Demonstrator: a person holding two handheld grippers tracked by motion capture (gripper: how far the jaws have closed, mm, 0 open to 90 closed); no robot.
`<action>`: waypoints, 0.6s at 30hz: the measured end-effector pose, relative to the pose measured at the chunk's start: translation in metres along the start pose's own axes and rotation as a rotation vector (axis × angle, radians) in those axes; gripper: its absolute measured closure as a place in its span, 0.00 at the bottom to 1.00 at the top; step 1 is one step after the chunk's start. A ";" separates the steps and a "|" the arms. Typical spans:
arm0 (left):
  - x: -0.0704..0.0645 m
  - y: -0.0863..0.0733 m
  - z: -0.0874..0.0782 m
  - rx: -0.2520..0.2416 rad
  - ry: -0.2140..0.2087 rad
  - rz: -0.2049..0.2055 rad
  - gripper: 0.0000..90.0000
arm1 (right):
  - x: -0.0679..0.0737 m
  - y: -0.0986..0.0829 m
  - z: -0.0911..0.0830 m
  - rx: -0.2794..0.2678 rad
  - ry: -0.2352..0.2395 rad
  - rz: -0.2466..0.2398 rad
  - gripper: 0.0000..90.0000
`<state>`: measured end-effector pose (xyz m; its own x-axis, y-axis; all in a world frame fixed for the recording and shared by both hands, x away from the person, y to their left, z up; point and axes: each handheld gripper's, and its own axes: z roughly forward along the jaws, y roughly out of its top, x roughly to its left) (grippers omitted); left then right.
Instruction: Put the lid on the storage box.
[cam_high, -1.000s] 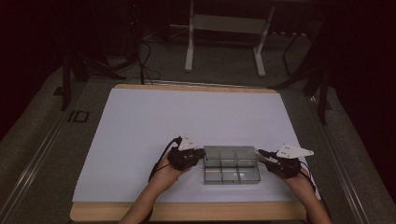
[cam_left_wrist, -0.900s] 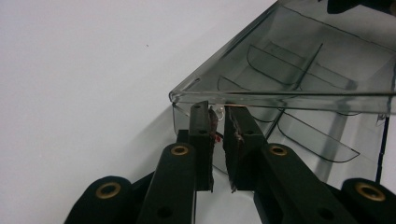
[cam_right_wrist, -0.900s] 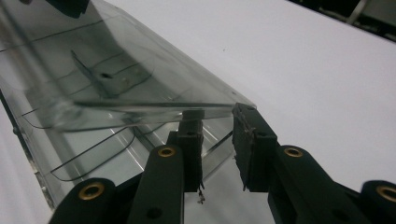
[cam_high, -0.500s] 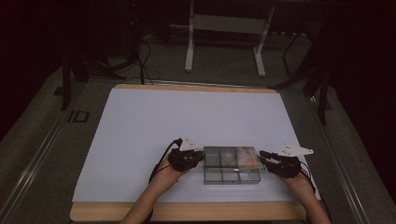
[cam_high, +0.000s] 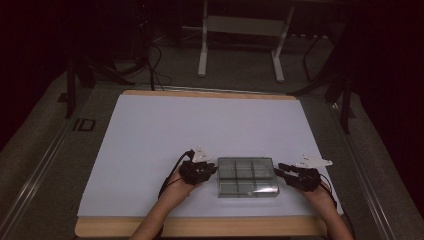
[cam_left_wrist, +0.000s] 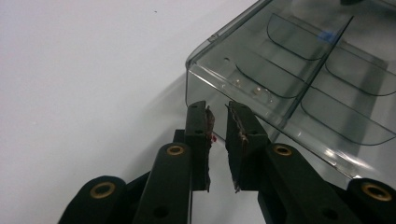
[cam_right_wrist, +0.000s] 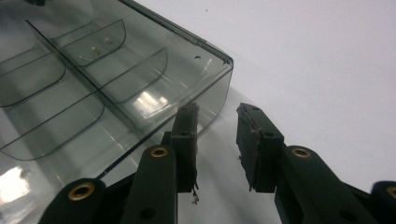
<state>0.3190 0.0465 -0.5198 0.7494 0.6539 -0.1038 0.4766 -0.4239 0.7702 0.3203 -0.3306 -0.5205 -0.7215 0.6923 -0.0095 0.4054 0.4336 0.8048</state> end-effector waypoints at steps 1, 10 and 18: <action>0.000 0.000 0.000 -0.001 0.005 0.002 0.88 | -0.001 0.000 0.000 -0.002 0.003 0.004 0.75; 0.011 -0.007 0.000 -0.010 0.032 -0.036 0.70 | -0.008 -0.001 0.000 -0.002 -0.046 0.017 0.62; 0.017 -0.010 0.001 0.000 0.064 -0.075 0.43 | -0.013 -0.005 -0.002 -0.011 -0.075 0.046 0.34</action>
<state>0.3272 0.0613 -0.5300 0.6807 0.7226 -0.1207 0.5304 -0.3724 0.7616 0.3267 -0.3428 -0.5235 -0.6581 0.7527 -0.0162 0.4309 0.3942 0.8118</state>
